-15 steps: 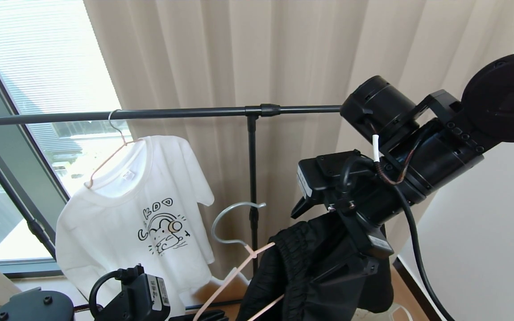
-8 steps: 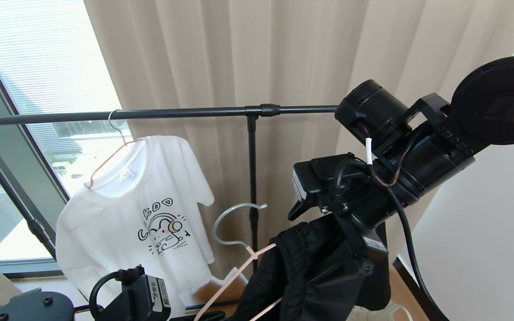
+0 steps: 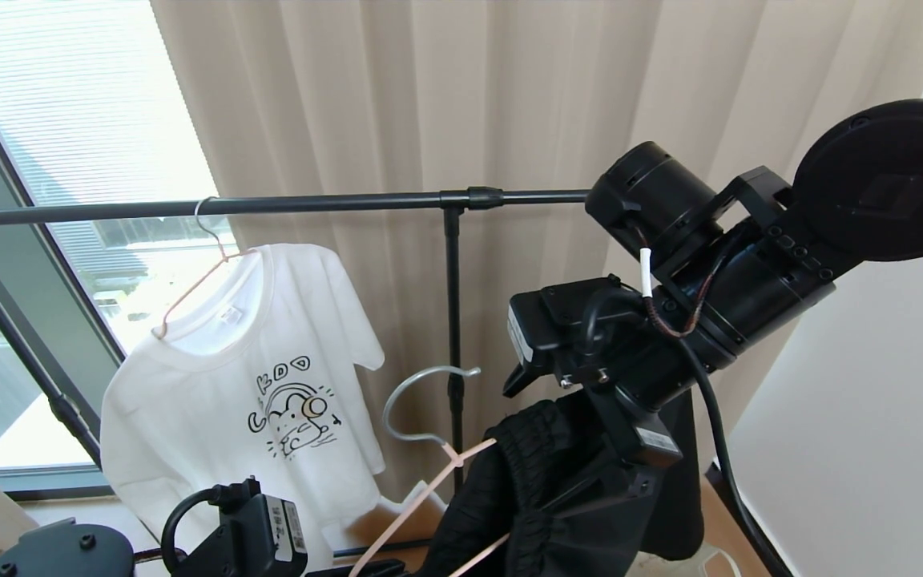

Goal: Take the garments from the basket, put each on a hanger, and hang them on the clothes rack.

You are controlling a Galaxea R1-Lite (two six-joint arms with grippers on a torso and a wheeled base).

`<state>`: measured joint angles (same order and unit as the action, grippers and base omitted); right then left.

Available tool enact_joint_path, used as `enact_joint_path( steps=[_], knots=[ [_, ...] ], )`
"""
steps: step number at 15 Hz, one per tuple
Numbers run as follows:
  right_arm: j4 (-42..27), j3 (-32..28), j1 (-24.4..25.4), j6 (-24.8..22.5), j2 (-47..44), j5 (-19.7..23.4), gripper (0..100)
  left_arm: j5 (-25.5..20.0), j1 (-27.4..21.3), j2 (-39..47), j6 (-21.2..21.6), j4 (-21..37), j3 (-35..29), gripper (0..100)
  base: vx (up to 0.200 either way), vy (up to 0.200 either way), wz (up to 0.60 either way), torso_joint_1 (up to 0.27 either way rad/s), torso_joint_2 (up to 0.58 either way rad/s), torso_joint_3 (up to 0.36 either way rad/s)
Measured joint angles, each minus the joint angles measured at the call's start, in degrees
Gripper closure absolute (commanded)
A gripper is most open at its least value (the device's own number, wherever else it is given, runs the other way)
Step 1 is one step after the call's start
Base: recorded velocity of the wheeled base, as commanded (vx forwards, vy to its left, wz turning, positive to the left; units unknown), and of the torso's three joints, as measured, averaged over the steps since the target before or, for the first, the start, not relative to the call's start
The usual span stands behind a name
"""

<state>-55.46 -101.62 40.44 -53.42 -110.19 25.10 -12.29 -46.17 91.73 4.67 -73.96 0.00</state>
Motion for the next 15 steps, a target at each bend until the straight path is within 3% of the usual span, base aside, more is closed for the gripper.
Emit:
enact_joint_path(
  steps=[4, 5, 15],
  knots=[
    [0.0, -0.45, 0.07, 0.0, -0.76, 0.0, 0, -0.02, 0.0, 0.1, 0.0, 0.0, 0.0, 100, 0.0, 0.0, 0.0, 0.0, 0.0, 0.0],
    [0.0, -0.52, 0.18, 0.0, -0.85, 0.0, 100, -0.02, 0.0, 0.11, 0.0, -0.02, 0.0, 100, 0.0, 0.0, 0.0, 0.0, 0.0, 0.0],
    [0.0, -0.66, 0.68, 0.27, -1.69, -0.04, 100, 0.0, 0.11, 0.2, -0.11, -0.55, 0.0, 100, 0.0, 0.0, 0.0, 0.0, 0.0, 0.0]
  ],
)
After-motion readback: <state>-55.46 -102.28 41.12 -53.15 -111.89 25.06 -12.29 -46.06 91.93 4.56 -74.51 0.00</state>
